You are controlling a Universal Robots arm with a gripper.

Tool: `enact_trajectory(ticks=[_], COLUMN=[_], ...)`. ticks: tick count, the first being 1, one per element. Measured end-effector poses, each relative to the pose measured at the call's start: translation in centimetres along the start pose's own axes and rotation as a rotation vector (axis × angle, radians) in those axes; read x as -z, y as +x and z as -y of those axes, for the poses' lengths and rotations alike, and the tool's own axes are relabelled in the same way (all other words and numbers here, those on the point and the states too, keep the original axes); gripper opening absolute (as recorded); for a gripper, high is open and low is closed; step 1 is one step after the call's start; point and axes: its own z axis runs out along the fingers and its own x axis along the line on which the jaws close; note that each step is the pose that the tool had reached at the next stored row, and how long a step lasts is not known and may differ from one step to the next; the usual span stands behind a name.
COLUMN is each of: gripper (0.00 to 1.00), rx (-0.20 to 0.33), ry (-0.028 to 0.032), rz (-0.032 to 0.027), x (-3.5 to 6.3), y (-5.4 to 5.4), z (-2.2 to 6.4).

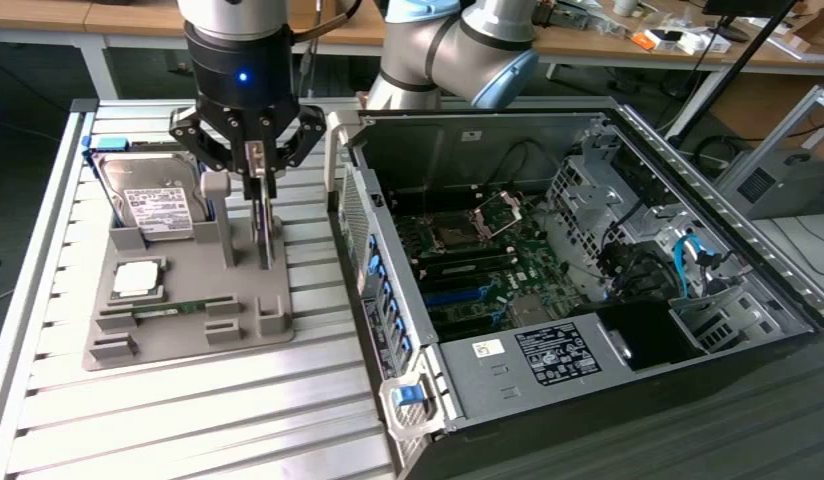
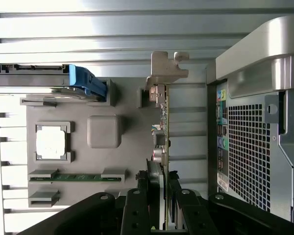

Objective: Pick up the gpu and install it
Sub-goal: 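Pick up the gpu and move the gpu toward the slot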

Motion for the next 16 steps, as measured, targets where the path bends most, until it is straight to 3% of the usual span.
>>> enact_trajectory(ticks=[16], gripper=[0.27], rx=[0.000], ry=[-0.0001], rz=[0.0002], x=[2.07], y=[0.0], z=[-0.06])
